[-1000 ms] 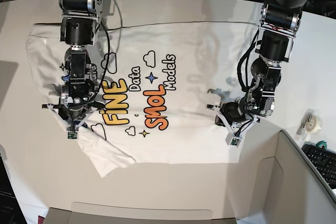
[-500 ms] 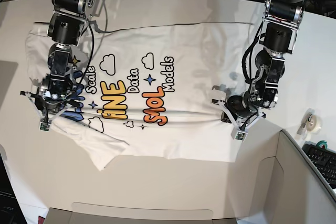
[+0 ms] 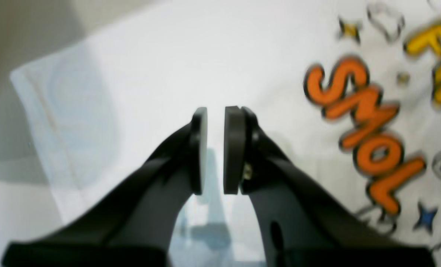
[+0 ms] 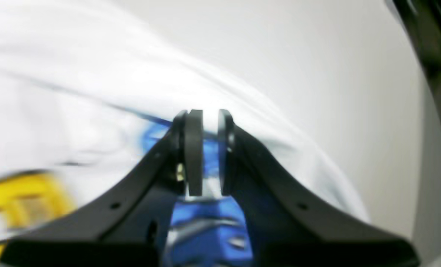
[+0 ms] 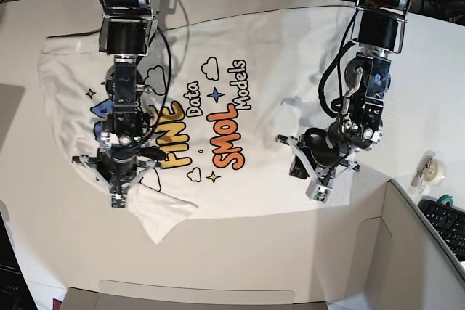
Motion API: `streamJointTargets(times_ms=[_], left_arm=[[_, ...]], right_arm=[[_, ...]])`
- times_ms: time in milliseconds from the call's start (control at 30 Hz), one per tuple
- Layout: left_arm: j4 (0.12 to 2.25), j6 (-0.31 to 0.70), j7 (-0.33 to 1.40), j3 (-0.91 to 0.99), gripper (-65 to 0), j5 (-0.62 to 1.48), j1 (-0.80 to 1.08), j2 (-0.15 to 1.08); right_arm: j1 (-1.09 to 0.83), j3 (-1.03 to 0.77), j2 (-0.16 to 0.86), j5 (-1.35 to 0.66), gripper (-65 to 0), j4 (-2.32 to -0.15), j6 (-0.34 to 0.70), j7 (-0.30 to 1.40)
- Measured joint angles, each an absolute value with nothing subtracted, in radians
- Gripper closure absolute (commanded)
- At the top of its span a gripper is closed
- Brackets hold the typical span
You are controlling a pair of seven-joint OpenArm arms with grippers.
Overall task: Layout the t-shirt on the table in an organized manner, then fold the t-shirt properly
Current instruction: 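Grasp the shirt body with both grippers and drag it to straighten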
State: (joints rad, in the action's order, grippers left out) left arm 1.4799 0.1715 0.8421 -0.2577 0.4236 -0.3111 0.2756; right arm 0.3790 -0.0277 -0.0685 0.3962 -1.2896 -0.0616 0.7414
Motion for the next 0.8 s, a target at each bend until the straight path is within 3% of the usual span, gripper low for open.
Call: streamJointTargets(times_ms=[200,467,633,800], left_arm=[[1.307,0.160,0.832,-0.208,-6.7,0.407,-0.411,0.232],[0.815,0.168,0.509,-0.207,-6.7,0.421,-0.553,0.197],[0.651,0.171,0.359,-0.207,-6.7,0.427,-0.599,0.187],[0.613,0.187,0.335,-0.207,-6.7,0.437,-0.602,0.198]], right_arm=[[0.470,0.102,-0.134,0.389,-7.4,-1.127,-0.053,0.728],[0.653,0.110,-0.151,0.392,-7.4,-0.712,-0.054,0.572],[0.686,0.106,-0.150,0.393,-7.4,-0.664,-0.059,0.519],[0.672,0.107,-0.123,0.390,-7.5,-0.657,-0.050,0.524]])
